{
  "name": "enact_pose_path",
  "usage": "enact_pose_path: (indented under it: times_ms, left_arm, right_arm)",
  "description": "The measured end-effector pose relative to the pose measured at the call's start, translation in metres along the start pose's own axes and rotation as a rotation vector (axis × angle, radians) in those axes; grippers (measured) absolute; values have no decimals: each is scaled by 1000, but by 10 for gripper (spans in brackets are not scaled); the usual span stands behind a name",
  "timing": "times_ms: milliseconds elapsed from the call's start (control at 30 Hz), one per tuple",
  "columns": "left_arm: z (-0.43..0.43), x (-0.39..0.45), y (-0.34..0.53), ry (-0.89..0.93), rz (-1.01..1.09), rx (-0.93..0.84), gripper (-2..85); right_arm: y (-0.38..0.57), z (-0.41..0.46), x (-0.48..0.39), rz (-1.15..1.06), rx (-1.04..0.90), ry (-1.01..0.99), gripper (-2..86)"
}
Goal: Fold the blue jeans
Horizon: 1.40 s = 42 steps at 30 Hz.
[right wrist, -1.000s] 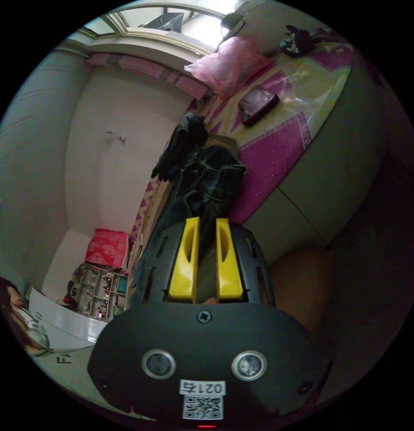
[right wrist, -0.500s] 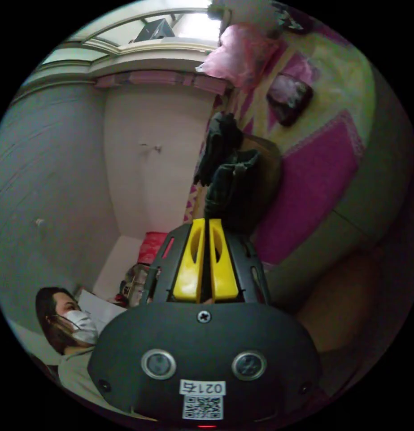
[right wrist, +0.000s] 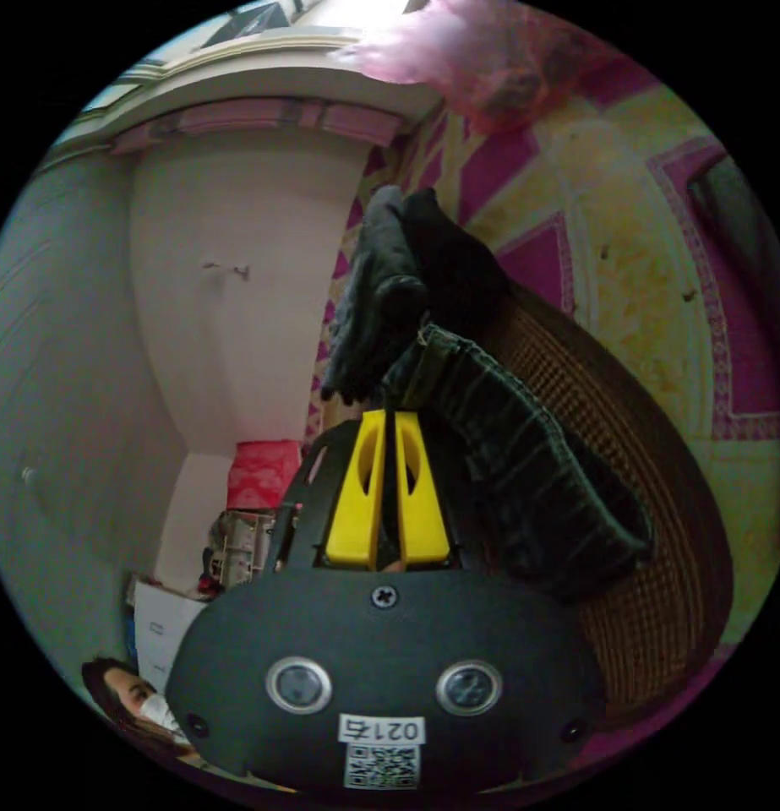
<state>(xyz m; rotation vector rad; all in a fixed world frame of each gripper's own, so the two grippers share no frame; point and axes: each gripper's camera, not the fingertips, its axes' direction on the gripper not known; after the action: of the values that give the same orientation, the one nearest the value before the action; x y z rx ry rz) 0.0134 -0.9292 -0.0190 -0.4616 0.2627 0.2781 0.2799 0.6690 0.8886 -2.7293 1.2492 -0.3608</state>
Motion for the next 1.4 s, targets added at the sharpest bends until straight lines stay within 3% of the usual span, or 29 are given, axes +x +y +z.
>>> enact_pose_path:
  times_ms: [100, 233, 300, 400, 467, 567, 633, 800, 1000, 1133, 1400]
  left_arm:
    - [40, -14, -22, -47, -22, -47, -9]
    - [39, -22, -4, 68, 63, 12, -7]
    - [40, -17, 13, 115, 137, 15, -2]
    - [62, 4, 42, 74, 276, -17, 27]
    - [99, 16, 57, -59, 358, -130, 37]
    - [130, 12, 77, -292, 393, -165, 1]
    - [133, 5, 87, -260, 399, -119, -6]
    - [132, -11, 114, -247, 341, 21, -8]
    - [106, -19, 146, -426, 219, 334, 24]
    - [108, -44, 136, -362, 103, 316, 104]
    - [143, -75, 123, -199, -42, 308, 130]
  right_arm:
    - [8, 44, 45, 28, -22, 12, 57]
    - [70, 45, 59, -58, -14, -131, 68]
    - [115, 55, 41, -186, -68, -90, 62]
    - [215, 122, -3, -461, -292, -17, 39]
    - [319, 203, -33, -707, -500, 102, 11]
    - [451, 288, -38, -1010, -663, 314, -5]
    - [515, 321, -20, -1127, -728, 457, -7]
    - [628, 338, 9, -1325, -512, 648, -7]
    - [707, 381, 41, -1399, -423, 848, -7]
    - [719, 392, 59, -1329, -412, 836, -7]
    - [727, 396, 85, -1299, -401, 827, -7]
